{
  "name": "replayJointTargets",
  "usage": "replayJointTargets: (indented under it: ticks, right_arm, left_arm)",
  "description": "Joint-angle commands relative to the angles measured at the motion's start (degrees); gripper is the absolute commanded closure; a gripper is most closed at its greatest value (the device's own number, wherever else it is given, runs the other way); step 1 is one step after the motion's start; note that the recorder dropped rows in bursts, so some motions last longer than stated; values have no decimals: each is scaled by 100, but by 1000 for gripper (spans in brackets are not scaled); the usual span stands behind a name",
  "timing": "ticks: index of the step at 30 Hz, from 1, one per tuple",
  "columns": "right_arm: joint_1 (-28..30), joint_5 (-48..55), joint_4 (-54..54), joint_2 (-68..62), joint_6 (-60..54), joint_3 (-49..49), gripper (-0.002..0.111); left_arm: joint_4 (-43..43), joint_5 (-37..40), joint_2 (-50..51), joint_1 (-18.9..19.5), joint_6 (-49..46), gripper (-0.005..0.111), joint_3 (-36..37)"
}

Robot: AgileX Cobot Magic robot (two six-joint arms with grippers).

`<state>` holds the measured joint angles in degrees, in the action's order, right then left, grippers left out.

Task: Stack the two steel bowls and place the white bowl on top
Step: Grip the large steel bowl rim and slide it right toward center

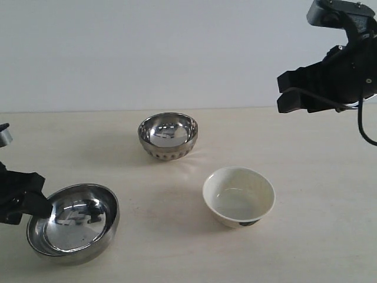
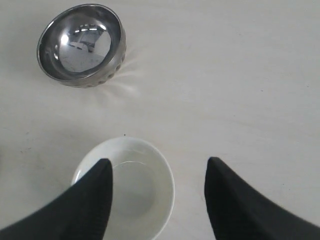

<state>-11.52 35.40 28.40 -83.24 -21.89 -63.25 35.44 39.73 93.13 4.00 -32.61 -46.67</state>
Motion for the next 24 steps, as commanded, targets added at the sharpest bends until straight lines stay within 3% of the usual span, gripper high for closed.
replayJointTargets:
  ticks: [1, 5, 10, 13, 14, 17, 24]
  right_arm:
    - [28, 38, -55, 23, -67, -39, 58]
    - [28, 38, -55, 23, -67, -39, 58]
    - [28, 89, -55, 23, -67, -39, 58]
    - [28, 110, -55, 23, -67, -39, 58]
    - [28, 110, -55, 23, -67, -39, 58]
    - [28, 83, -55, 23, -67, -39, 58]
    - [28, 94, -55, 23, -67, -39, 58]
  left_arm:
    - [3, -125, 205, -10, -79, 48, -41]
    - [-50, -342, 426, -148, -79, 51, -41]
    - [-84, -526, 626, -647, -117, 61, -206]
    - [-221, -486, 647, -717, 59, 93, -317]
    - [-649, -474, 647, -717, 258, 103, -322]
    - [-1261, -330, 647, -717, 498, 103, -335]
    - [-1261, 129, 647, -770, 625, 103, -682]
